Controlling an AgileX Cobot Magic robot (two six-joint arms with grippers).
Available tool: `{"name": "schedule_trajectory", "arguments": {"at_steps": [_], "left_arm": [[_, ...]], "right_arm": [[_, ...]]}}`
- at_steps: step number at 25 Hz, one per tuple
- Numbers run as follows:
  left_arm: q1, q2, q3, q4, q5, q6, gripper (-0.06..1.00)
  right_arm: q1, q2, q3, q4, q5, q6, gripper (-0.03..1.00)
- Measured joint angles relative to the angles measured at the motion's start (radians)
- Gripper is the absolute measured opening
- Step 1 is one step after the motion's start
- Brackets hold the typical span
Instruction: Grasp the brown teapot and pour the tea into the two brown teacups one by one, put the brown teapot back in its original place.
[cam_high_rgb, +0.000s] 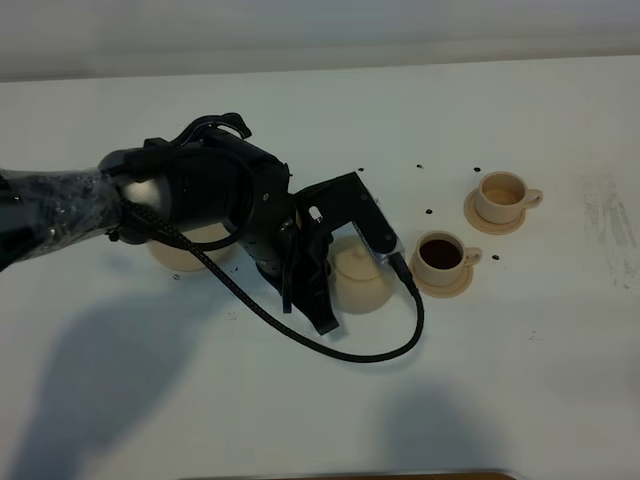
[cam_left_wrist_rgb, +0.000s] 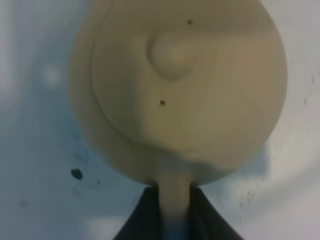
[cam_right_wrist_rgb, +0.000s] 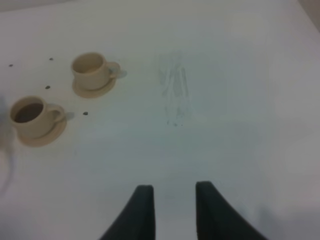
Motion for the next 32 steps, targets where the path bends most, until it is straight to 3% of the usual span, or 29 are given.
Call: {"name": "schedule_trajectory", "arguments": {"at_steps": [8,14,18,24,32], "left_arm": [[0.041,-0.030,-0.168,0.021,0.022,0.002,0.08],[0.068,0.037,-0.341,0.046,0.048,0.064,0.08],[0.071,0.128,-0.457,0.050,0.061,0.159,0.08],[0.071,0.235,-0.534,0.052,0.051,0.392,0.08],[0.062,0.299,-0.559,0.054,-0.037,0.490,0.08]], "right_arm": [[0.000,0.000,0.000,0.000,0.000,0.000,0.22],[0.000,0.000,0.000,0.000,0.000,0.000,0.22],[0.000,0.000,0.000,0.000,0.000,-0.001,0.22],[0.000,0.000,0.000,0.000,0.000,-0.001,0.22],[0.000,0.000,0.000,0.000,0.000,0.000,0.22]]}}
